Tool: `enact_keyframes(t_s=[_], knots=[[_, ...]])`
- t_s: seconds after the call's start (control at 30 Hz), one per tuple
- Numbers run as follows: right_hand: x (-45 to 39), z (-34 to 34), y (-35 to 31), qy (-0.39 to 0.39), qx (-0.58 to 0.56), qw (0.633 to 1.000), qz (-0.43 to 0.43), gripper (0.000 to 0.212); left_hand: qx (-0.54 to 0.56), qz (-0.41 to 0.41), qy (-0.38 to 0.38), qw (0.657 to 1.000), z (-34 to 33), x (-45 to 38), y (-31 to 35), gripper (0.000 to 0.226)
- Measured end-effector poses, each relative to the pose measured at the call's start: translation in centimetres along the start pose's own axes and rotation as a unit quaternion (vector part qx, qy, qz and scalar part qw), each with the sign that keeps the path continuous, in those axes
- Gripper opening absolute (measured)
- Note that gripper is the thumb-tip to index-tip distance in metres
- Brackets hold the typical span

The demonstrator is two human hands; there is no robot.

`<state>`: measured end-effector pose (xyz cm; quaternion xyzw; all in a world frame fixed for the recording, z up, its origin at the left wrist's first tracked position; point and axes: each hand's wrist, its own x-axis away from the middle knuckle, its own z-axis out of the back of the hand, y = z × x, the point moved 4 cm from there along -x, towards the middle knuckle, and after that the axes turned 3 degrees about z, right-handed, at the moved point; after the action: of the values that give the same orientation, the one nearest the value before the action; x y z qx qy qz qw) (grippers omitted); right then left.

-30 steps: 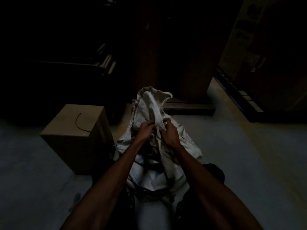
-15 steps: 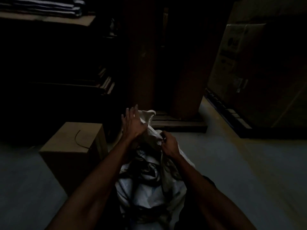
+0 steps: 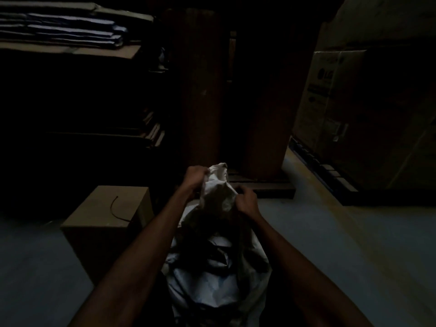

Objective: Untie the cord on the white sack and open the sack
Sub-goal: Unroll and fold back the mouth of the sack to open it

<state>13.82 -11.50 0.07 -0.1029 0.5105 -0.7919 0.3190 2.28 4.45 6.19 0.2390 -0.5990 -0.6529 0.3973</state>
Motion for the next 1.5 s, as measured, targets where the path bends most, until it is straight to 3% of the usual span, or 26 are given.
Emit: enact_keyframes(t_s=[0.13, 0.27, 0.33, 0.4, 0.47, 0.53, 0.6, 0.7, 0.77, 0.9, 1.03, 1.13, 1.2, 1.27, 1.33, 1.4, 1.5], knots=[[0.1, 0.4, -3.3, -0.013, -0.058, 0.998, 0.011, 0.057, 0.013, -0.044, -0.069, 0.997, -2.3, 2.3, -0.5, 0.027], [-1.1, 0.3, -4.4, -0.023, -0.086, 0.995, -0.041, 0.048, 0.071, 0.022, -0.167, 0.983, -4.6, 4.1, -1.9, 0.025], [-1.6, 0.4, -4.5, -0.01, -0.079, 0.996, -0.039, 0.03, 0.068, 0.044, -0.197, 0.977, -5.2, 4.7, -2.4, 0.023], [-2.4, 1.2, -4.8, 0.021, -0.019, 1.0, -0.01, 0.023, 0.03, 0.003, -0.154, 0.988, -4.9, 4.2, -2.5, 0.015], [-2.6, 1.8, -5.7, 0.019, -0.009, 1.0, 0.015, 0.026, -0.012, -0.088, -0.016, 0.996, -3.5, 2.6, -2.4, 0.013], [-2.7, 2.0, -6.3, 0.004, -0.005, 0.999, 0.052, 0.024, -0.073, -0.148, 0.088, 0.982, -2.1, 1.3, -2.6, 0.033], [-2.9, 1.9, -6.3, -0.014, -0.006, 0.996, 0.084, 0.023, -0.178, -0.174, 0.133, 0.959, -1.2, 0.3, -2.6, 0.056], [-3.5, 1.7, -6.7, -0.047, -0.028, 0.992, 0.11, 0.028, -0.293, -0.158, 0.067, 0.941, -0.8, -2.0, -3.2, 0.096], [-3.9, 1.5, -7.3, -0.078, -0.061, 0.988, 0.117, 0.03, -0.327, -0.168, 0.016, 0.93, -0.5, -3.7, -4.1, 0.106], [-4.8, 2.2, -7.4, -0.092, -0.103, 0.984, 0.114, 0.025, -0.338, -0.181, -0.023, 0.923, 0.1, -6.5, -5.7, 0.083], [-5.9, 4.4, -6.8, -0.025, -0.119, 0.991, 0.061, 0.016, -0.249, -0.189, -0.042, 0.949, 1.0, -5.9, -4.7, 0.027], [-5.8, 6.3, -5.7, 0.03, 0.087, 0.996, -0.006, 0.033, -0.199, -0.218, -0.005, 0.956, 2.1, -5.6, -2.9, 0.013], [-5.2, 6.8, -4.9, 0.02, 0.285, 0.956, -0.062, 0.055, -0.175, -0.247, 0.002, 0.953, 2.2, -5.1, -0.9, 0.013], [-4.5, 6.2, -5.7, 0.047, 0.398, 0.916, -0.016, 0.075, -0.197, -0.28, -0.011, 0.939, 1.1, -4.5, 1.5, 0.012], [-4.0, 5.0, -7.5, 0.083, 0.419, 0.899, 0.094, 0.078, -0.222, -0.31, -0.024, 0.924, -0.7, -3.6, 3.7, 0.01], [-3.9, 3.5, -9.4, 0.032, 0.355, 0.919, 0.166, 0.075, -0.208, -0.332, -0.04, 0.919, -2.5, -2.4, 5.7, 0.013], [-4.6, 2.6, -11.1, -0.076, 0.241, 0.953, 0.164, 0.068, -0.147, -0.297, -0.052, 0.942, -4.2, -1.6, 7.9, 0.021]])
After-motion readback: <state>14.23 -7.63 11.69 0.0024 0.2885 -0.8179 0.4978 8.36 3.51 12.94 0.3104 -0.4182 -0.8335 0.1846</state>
